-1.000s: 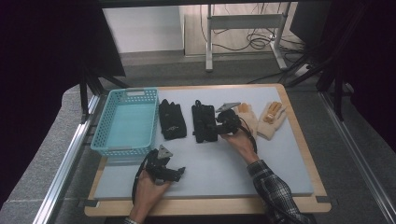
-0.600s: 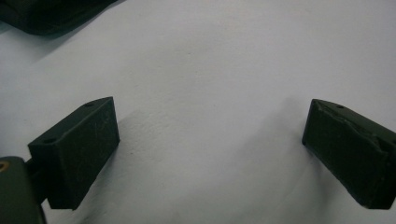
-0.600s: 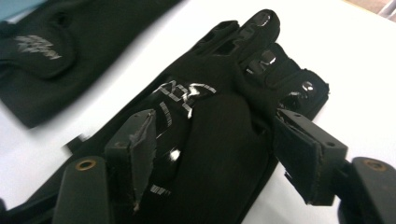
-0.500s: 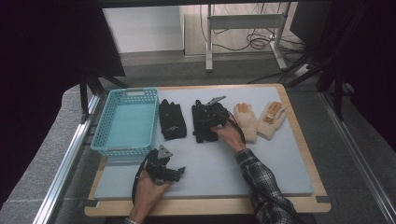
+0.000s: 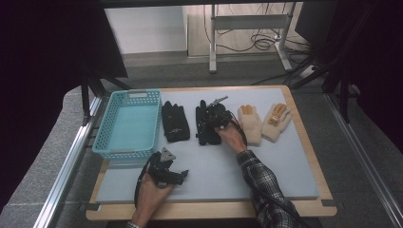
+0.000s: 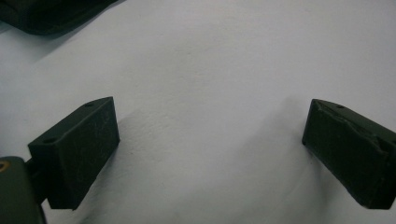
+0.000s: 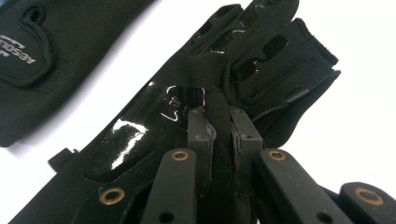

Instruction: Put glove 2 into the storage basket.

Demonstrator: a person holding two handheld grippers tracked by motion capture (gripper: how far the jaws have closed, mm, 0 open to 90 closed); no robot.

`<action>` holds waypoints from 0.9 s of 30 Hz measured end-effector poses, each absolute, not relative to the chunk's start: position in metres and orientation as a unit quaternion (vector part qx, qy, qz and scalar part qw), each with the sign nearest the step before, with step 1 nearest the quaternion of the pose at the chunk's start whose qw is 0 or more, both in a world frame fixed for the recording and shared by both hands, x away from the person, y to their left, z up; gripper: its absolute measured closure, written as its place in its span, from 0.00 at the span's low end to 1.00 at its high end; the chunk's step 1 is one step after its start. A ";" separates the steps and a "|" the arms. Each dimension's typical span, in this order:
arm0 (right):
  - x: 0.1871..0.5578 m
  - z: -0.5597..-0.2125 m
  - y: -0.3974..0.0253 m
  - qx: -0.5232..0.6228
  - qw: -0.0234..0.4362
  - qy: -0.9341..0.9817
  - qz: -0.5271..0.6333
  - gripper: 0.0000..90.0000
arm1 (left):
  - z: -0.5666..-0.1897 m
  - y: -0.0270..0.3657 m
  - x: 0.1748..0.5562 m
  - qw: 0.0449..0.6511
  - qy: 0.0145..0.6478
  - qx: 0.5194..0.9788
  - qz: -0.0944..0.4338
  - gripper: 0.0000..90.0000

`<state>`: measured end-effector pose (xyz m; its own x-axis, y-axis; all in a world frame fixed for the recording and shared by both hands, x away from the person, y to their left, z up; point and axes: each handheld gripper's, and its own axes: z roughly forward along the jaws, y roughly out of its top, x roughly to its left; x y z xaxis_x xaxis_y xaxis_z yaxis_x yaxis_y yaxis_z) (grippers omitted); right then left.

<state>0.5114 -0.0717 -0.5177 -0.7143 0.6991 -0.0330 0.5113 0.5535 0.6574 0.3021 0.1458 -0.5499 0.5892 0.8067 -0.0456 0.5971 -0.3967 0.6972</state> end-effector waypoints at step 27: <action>0.367 -0.476 -0.131 0.371 0.102 0.827 0.411 0.89 | -0.550 0.145 0.302 0.347 0.428 0.820 0.153 0.05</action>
<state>0.3667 -0.1313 -0.4762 -0.7041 0.6968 0.1365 0.5298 0.3877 0.7543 0.3019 0.1455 -0.5501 0.5860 0.8090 -0.0459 0.5964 -0.3922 0.7004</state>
